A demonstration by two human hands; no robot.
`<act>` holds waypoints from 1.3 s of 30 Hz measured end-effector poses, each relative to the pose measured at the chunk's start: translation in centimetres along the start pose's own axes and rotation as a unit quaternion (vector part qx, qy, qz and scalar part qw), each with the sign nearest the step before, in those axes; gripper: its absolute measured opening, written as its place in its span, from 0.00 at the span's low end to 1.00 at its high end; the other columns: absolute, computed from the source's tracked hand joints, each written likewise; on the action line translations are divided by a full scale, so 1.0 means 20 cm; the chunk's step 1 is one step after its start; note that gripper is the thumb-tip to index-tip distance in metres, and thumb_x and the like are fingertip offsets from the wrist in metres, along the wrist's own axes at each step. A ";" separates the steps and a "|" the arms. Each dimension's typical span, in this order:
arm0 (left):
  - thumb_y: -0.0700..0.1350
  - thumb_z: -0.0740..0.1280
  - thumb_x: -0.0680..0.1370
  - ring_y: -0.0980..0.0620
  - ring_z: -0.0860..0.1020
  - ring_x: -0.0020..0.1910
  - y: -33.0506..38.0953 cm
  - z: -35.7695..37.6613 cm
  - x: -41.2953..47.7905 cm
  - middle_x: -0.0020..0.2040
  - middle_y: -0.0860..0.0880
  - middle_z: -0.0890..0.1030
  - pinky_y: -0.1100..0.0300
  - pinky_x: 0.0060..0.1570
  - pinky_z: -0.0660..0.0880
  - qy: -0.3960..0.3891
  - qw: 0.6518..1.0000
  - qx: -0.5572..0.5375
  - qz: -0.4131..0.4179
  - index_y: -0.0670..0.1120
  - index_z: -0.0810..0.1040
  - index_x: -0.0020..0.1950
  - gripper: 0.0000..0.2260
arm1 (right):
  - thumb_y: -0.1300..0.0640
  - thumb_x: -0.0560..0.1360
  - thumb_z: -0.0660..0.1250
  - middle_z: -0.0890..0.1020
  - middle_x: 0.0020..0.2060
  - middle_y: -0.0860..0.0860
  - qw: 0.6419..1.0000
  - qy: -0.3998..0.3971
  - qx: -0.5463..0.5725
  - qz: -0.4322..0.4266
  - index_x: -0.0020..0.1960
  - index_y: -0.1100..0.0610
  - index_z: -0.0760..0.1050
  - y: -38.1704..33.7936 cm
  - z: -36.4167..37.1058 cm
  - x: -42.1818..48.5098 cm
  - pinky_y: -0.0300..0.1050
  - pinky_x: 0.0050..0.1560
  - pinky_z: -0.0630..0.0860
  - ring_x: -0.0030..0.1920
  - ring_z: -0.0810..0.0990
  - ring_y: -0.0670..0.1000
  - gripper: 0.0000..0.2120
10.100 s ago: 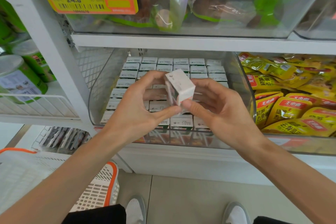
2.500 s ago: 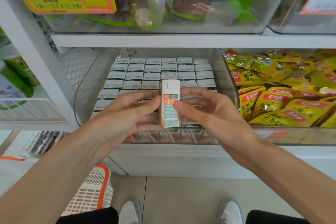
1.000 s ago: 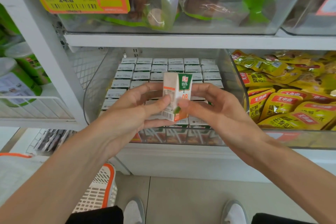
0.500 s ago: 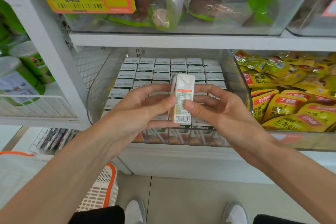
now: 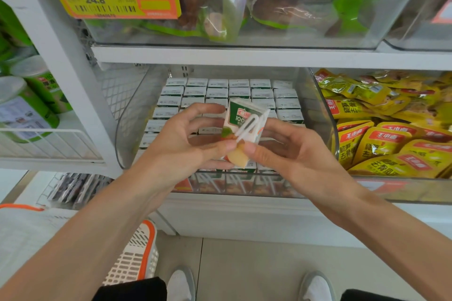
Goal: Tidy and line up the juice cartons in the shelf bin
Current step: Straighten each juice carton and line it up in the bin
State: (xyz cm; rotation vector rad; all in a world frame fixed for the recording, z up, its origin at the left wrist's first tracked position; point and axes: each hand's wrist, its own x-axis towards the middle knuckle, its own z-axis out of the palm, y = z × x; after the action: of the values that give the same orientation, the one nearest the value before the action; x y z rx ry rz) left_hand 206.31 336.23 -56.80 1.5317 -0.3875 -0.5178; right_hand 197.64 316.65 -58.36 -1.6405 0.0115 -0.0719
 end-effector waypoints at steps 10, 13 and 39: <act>0.37 0.83 0.66 0.64 0.83 0.55 0.00 -0.01 0.01 0.52 0.60 0.87 0.72 0.50 0.78 0.030 0.979 0.167 0.109 0.51 0.83 0.55 0.22 | 0.68 0.71 0.80 0.88 0.58 0.48 0.993 0.051 -0.065 -0.080 0.60 0.56 0.80 0.04 -0.02 0.02 0.53 0.70 0.78 0.64 0.84 0.48 0.21; 0.36 0.84 0.65 0.62 0.84 0.54 0.00 -0.01 0.02 0.50 0.59 0.87 0.71 0.49 0.79 0.039 0.976 0.175 0.123 0.51 0.83 0.52 0.21 | 0.69 0.72 0.79 0.87 0.58 0.48 0.993 0.052 -0.063 -0.086 0.60 0.56 0.80 0.04 -0.01 0.02 0.51 0.69 0.78 0.65 0.83 0.50 0.19; 0.42 0.62 0.86 0.55 0.86 0.52 0.00 0.04 0.00 0.57 0.54 0.86 0.56 0.47 0.85 -0.011 0.977 0.179 0.117 0.61 0.78 0.71 0.18 | 0.47 0.82 0.70 0.89 0.45 0.58 0.973 0.130 0.122 0.144 0.60 0.55 0.83 -0.06 0.01 0.06 0.38 0.39 0.83 0.43 0.89 0.57 0.13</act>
State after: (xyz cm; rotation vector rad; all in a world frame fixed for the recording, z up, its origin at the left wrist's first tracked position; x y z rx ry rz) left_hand 205.99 335.58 -56.71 1.7966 -0.6991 -0.2880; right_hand 198.82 316.81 -57.07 -1.3597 0.4255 -0.0631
